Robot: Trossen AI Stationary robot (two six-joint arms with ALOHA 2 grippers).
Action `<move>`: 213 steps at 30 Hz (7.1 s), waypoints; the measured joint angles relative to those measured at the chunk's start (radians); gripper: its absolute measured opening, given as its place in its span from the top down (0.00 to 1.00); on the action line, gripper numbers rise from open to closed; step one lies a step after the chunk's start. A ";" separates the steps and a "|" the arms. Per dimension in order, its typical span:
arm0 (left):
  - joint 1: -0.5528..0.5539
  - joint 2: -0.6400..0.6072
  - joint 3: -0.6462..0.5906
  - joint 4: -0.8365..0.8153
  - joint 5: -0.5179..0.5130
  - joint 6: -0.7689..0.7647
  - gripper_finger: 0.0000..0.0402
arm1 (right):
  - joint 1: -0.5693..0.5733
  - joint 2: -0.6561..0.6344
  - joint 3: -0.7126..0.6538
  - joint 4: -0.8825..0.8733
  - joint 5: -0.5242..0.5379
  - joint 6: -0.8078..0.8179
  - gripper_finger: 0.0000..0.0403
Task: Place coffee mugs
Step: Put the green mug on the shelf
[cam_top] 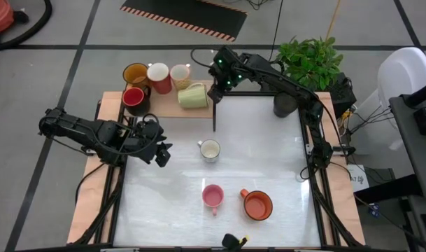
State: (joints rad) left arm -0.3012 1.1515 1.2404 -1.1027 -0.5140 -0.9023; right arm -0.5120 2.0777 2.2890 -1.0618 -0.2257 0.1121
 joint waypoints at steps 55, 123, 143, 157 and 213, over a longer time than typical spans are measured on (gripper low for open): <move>-0.003 0.000 0.000 0.007 0.068 -0.105 0.55 | 0.005 -0.078 -0.425 0.524 -0.253 -0.143 0.68; 0.332 0.228 0.000 0.178 0.026 0.326 0.55 | 0.075 -0.267 -0.374 0.385 0.256 -0.816 0.99; 0.346 0.228 0.000 0.193 0.074 0.307 0.55 | 0.077 0.013 0.050 0.029 0.280 -0.860 0.99; 0.338 0.228 0.000 0.198 0.084 0.294 0.55 | 0.081 0.013 0.052 0.031 0.277 -0.859 0.96; 0.201 0.004 0.001 0.101 0.058 0.132 0.55 | 0.127 -0.085 -0.195 0.266 0.042 -0.344 0.75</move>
State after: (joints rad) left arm -0.1005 1.1550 1.2411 -1.0014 -0.4564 -0.7700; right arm -0.3847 1.9923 2.0936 -0.7954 -0.1839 -0.2324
